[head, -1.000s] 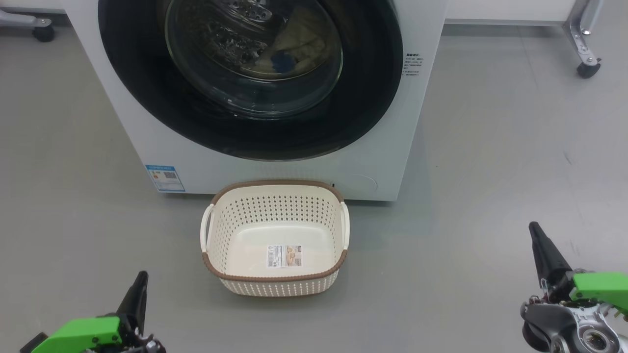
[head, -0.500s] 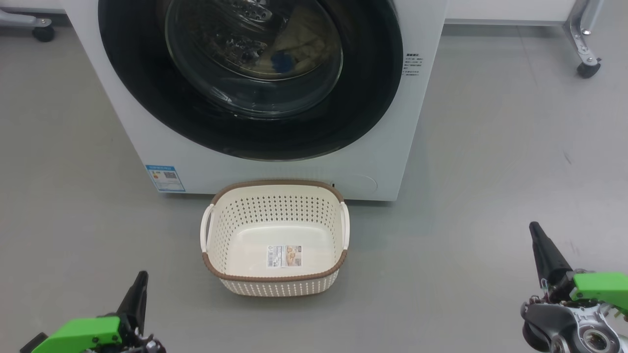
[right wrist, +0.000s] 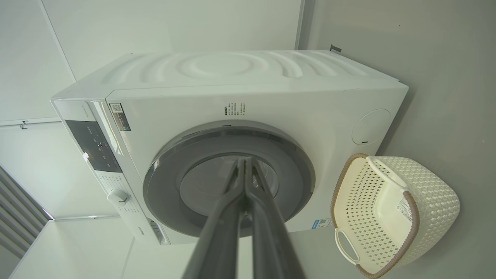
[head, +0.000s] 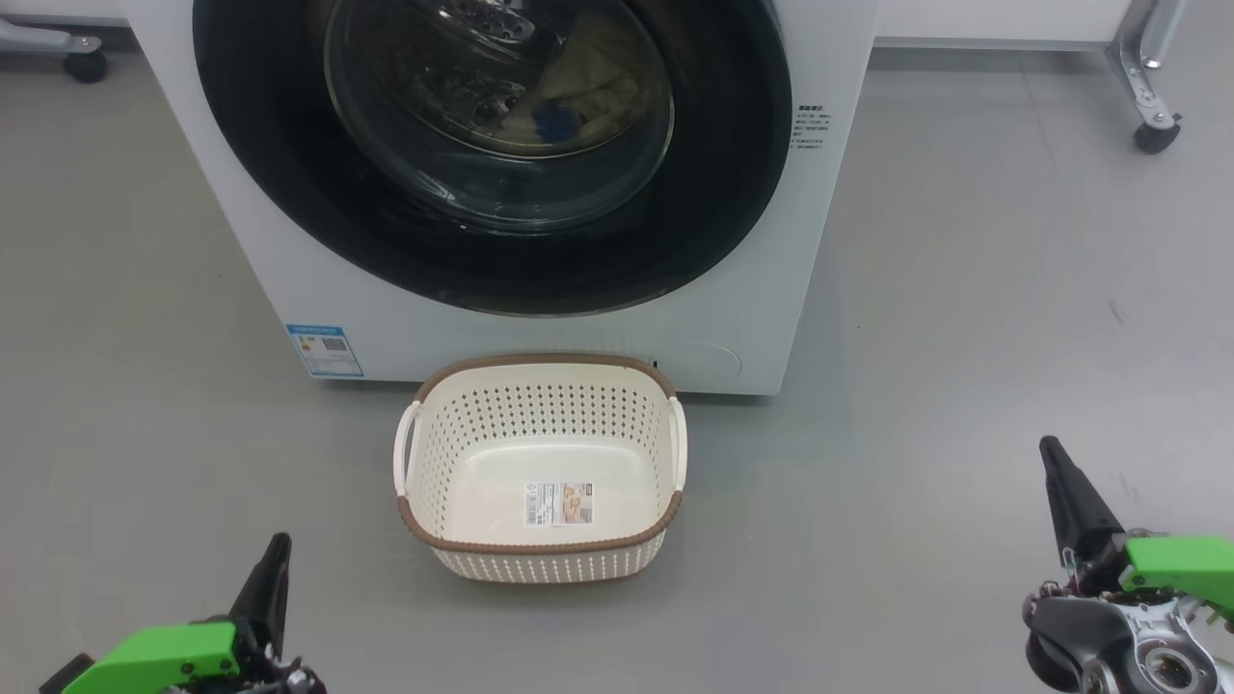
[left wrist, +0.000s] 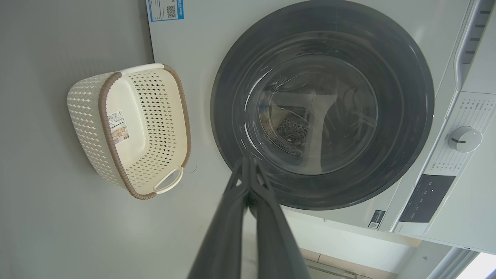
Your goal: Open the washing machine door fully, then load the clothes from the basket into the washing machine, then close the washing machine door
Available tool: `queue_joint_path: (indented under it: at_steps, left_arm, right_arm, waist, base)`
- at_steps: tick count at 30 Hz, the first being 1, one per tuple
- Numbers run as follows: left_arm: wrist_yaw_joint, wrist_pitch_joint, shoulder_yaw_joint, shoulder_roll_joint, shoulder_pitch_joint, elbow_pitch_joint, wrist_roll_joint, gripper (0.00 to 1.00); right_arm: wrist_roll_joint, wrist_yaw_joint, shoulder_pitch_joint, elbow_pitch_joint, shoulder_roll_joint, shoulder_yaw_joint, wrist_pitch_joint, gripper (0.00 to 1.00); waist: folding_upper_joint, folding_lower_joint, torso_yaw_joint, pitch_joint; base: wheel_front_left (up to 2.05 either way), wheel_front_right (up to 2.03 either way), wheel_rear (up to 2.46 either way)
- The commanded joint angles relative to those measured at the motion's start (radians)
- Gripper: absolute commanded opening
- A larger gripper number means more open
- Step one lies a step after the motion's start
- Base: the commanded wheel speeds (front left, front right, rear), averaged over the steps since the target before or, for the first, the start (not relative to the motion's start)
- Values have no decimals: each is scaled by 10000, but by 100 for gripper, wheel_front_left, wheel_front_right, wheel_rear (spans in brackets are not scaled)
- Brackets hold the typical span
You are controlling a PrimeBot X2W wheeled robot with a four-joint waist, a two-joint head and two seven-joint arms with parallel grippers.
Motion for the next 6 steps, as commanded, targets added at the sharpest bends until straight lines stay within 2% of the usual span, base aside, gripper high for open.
queue_joint_path:
  at_steps: [1,6]
  left_arm:
    - [-71,75,345,97,-492,-283,-52,0]
    - [-71,75,344,97,-492,-283,-52,0]
  right_arm:
    - [-53,-29,-562,-312,-52,156,95,0]
    - [-57,-29,-562,-312,-48,151,99,0]
  waist:
    - [-1,0,0,0]
    - [-1,0,0,0]
  base:
    - [0,0,0]
    - [0,0,0]
